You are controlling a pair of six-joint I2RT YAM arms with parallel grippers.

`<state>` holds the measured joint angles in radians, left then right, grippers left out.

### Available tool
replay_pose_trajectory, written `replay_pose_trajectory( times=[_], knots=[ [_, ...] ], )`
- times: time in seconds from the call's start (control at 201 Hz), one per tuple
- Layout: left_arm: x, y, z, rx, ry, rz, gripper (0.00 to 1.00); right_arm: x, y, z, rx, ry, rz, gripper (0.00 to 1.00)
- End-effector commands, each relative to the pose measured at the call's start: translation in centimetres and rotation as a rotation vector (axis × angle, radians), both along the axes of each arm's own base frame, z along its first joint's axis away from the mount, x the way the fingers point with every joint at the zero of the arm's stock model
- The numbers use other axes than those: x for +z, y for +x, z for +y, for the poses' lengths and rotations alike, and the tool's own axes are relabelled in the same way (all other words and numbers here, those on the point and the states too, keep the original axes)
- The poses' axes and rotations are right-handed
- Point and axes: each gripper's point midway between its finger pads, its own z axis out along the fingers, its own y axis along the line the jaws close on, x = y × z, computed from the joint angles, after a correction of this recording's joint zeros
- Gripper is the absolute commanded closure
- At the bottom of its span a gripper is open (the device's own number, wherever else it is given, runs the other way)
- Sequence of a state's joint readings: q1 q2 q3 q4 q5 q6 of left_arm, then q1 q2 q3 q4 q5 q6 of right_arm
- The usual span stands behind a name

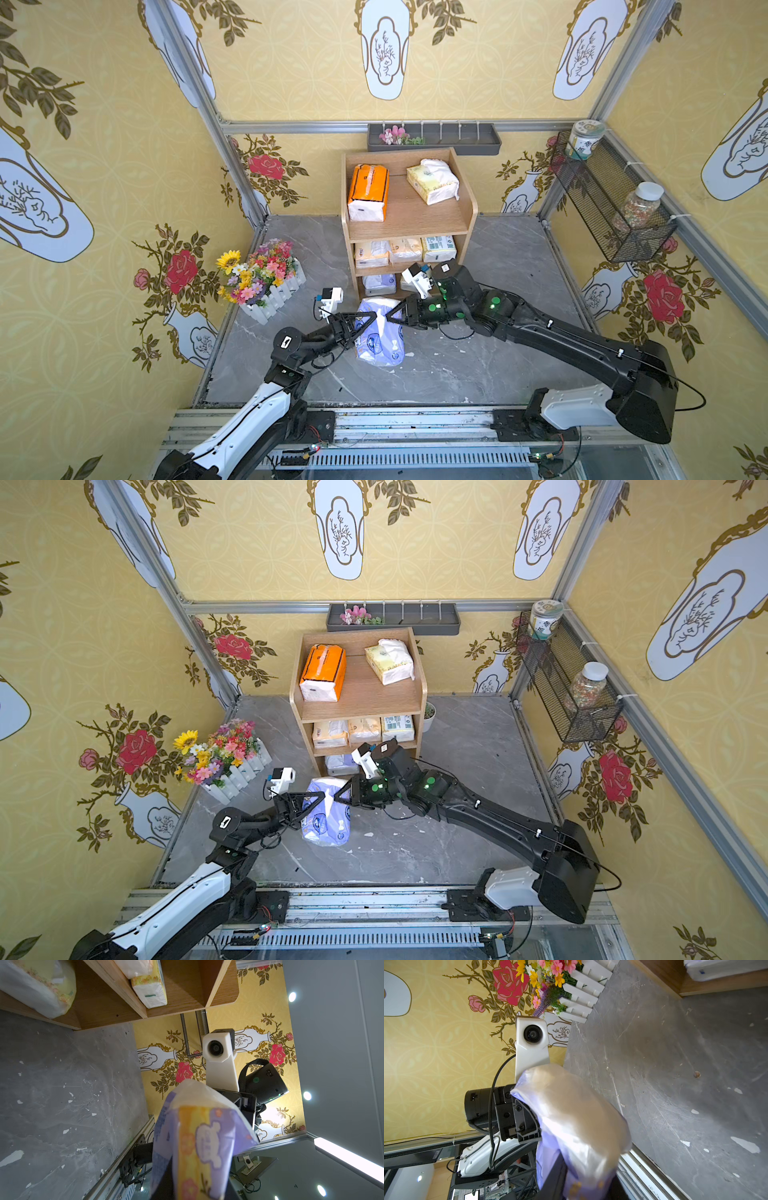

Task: Remove the tissue boxes from the shelf
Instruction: Place the box of tissues at the center of the board.

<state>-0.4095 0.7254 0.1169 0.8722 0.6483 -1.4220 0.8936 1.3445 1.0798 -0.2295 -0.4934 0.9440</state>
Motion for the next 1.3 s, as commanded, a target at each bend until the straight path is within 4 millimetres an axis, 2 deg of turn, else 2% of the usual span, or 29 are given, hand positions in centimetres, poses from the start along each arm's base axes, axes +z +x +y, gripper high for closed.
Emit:
replay_pose_trajectory(
  times=[0.0,0.07,0.125,0.159,0.234,0.249,0.264,0.349,0.468,0.568,0.657,0.747,0.867,0.961,1.151,1.295],
  knots=[
    [1.0,-0.4,0.1,-0.007,-0.028,-0.053,0.75,1.6,-0.6,1.9,0.046,0.091,-0.026,0.85],
    [0.2,-0.2,0.2,0.01,-0.018,-0.024,0.71,1.4,-0.8,2.3,0.045,0.087,-0.022,0.87],
    [-0.5,0.1,0.3,0.028,0.0,0.004,0.6,1.0,-0.9,2.3,0.039,0.078,-0.019,0.9],
    [-0.9,0.4,0.4,0.045,0.015,0.018,0.47,0.7,-0.9,2.3,0.033,0.069,-0.016,0.91],
    [-2.6,1.4,1.0,0.12,0.086,0.082,0.08,-0.1,-0.9,1.8,0.008,0.04,-0.008,0.93],
    [-3.3,1.6,1.3,0.144,0.114,0.114,0.02,-0.3,-0.8,1.7,0.0,0.032,-0.005,0.94],
    [-3.9,1.9,1.6,0.172,0.143,0.138,0.01,-0.6,-0.8,1.5,-0.008,0.02,-0.002,0.95],
    [-6.3,2.8,4.1,0.337,0.301,0.214,0.0,-2.2,-0.7,0.3,-0.054,-0.043,0.013,0.97],
    [-7.6,3.0,7.8,0.527,0.472,0.273,0.0,-4.4,-0.7,-1.2,-0.104,-0.122,0.044,0.97],
    [-9.0,2.6,10.6,0.632,0.631,0.357,0.0,-5.8,-0.8,-1.5,-0.119,-0.159,0.059,0.97],
    [-8.9,2.3,12.8,0.711,0.754,0.405,0.0,-6.9,-0.8,-1.3,-0.119,-0.203,0.067,0.97],
    [-7.3,2.6,14.2,0.78,0.816,0.389,0.0,-8.2,-1.2,-0.1,-0.095,-0.261,0.064,0.97],
    [-5.0,3.1,15.3,0.844,0.834,0.343,0.0,-10.6,-1.4,2.2,-0.067,-0.326,0.081,0.97],
    [-4.2,3.3,15.6,0.865,0.835,0.331,0.0,-12.3,-1.0,3.7,-0.061,-0.352,0.084,0.97],
    [-4.8,2.9,15.7,0.879,0.788,0.365,0.0,-14.9,0.0,6.8,-0.051,-0.328,0.117,0.96],
    [-4.8,2.6,15.5,0.872,0.754,0.372,0.0,-16.1,0.3,8.0,-0.032,-0.325,0.125,0.95]
  ],
)
